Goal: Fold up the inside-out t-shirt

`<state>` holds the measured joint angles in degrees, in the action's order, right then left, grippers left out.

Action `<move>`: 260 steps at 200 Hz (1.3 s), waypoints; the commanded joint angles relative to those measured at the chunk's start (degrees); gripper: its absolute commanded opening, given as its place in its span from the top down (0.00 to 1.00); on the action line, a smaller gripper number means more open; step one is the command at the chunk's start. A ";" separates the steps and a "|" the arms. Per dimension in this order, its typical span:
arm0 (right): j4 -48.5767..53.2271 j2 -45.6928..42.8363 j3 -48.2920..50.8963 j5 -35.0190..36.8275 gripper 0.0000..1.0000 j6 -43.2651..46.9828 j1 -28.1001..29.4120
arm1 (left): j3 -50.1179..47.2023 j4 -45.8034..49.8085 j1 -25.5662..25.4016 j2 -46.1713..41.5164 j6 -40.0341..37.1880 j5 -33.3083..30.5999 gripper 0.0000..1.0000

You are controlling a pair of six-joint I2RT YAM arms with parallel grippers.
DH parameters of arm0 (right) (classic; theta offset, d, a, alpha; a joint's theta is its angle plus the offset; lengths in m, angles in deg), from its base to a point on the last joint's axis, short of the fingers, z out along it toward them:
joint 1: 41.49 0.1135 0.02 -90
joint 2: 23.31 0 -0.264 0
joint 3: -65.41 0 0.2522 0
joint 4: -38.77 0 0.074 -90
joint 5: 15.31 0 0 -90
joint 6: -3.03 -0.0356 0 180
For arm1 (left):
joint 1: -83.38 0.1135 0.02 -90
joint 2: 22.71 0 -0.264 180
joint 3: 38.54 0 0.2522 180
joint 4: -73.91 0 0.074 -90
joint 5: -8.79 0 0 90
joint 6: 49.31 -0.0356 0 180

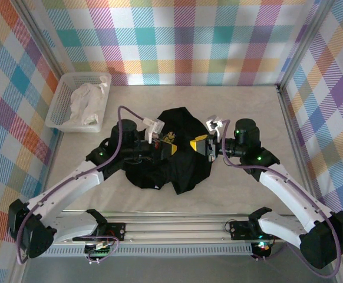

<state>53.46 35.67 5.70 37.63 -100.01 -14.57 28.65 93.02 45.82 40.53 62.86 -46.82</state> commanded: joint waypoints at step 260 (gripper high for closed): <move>-8.17 -3.73 6.76 -2.53 1.00 -1.16 -0.40 | -11.19 -10.19 5.04 9.23 14.13 -4.39 0.39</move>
<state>47.45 32.44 13.15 36.50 -101.91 -14.57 15.96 87.64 50.52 47.81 75.67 -55.72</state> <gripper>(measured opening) 0.064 0.637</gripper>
